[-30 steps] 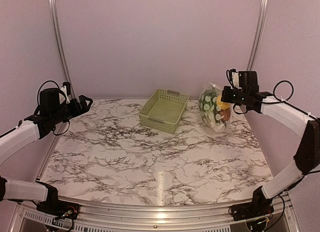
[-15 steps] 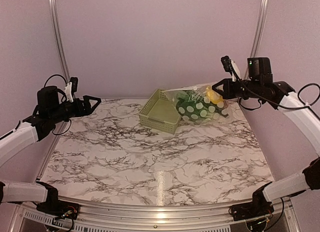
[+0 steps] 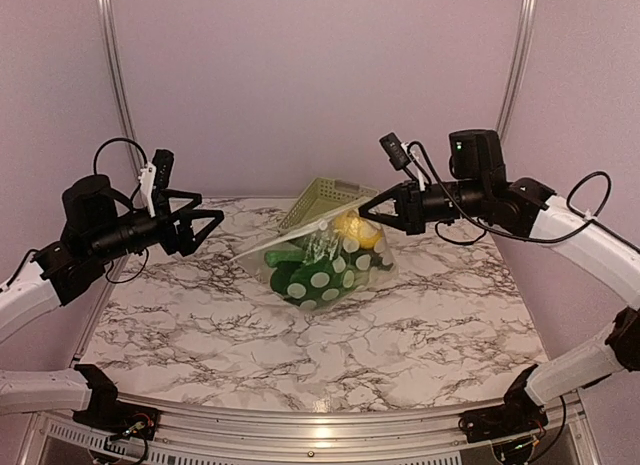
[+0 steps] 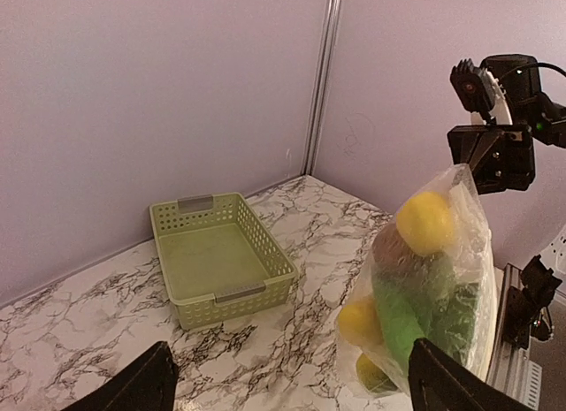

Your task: Open the zip-top bag and remove the fake food

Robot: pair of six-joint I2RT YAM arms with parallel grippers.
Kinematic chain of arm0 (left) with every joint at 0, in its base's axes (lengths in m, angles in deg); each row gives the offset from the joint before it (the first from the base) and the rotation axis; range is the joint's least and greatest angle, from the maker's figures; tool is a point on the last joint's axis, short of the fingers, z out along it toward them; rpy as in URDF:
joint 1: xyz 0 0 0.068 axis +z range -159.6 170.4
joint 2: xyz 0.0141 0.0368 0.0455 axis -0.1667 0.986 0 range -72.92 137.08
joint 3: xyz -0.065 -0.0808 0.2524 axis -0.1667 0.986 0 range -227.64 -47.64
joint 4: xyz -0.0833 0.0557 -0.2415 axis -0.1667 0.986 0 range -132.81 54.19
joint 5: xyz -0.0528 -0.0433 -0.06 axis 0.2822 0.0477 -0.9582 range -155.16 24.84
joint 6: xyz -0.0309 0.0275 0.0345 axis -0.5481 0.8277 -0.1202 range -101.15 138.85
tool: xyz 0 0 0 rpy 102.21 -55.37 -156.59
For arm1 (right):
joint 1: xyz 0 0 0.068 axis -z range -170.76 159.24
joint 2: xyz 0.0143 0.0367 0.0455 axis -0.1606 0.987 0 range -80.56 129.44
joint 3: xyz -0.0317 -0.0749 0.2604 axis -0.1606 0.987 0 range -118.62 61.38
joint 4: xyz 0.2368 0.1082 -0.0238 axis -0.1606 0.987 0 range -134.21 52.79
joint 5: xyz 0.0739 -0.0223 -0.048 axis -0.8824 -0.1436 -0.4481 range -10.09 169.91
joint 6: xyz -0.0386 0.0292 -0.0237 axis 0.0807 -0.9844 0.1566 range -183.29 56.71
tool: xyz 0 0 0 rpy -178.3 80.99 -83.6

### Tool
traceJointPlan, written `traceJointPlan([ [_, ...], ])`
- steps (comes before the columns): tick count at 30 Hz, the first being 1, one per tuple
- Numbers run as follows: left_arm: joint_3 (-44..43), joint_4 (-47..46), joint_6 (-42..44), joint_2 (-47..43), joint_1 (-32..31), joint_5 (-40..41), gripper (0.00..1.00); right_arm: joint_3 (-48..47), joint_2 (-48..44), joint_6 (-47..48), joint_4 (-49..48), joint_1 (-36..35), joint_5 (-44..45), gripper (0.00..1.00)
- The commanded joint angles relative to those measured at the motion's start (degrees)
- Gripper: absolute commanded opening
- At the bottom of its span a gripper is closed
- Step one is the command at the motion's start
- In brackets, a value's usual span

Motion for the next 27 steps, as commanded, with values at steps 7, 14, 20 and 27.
traceJointPlan([
  [7,1.56,4.70,12.87,-0.49,-8.07,7.92,0.86,8.21,13.20,-7.50,-23.03,-8.50,-4.80,0.00],
  [14,2.42,4.98,21.61,2.11,-18.67,16.06,0.72,8.90,14.76,-8.66,-24.72,-8.87,-3.58,0.00],
  [20,1.66,6.71,25.80,6.28,-25.99,19.75,0.64,9.98,13.27,-9.41,-23.95,-8.61,-2.21,0.00],
  [27,2.69,10.36,27.62,7.84,-28.73,25.39,0.62,11.38,12.94,-11.61,-25.88,-8.01,-3.83,0.00],
])
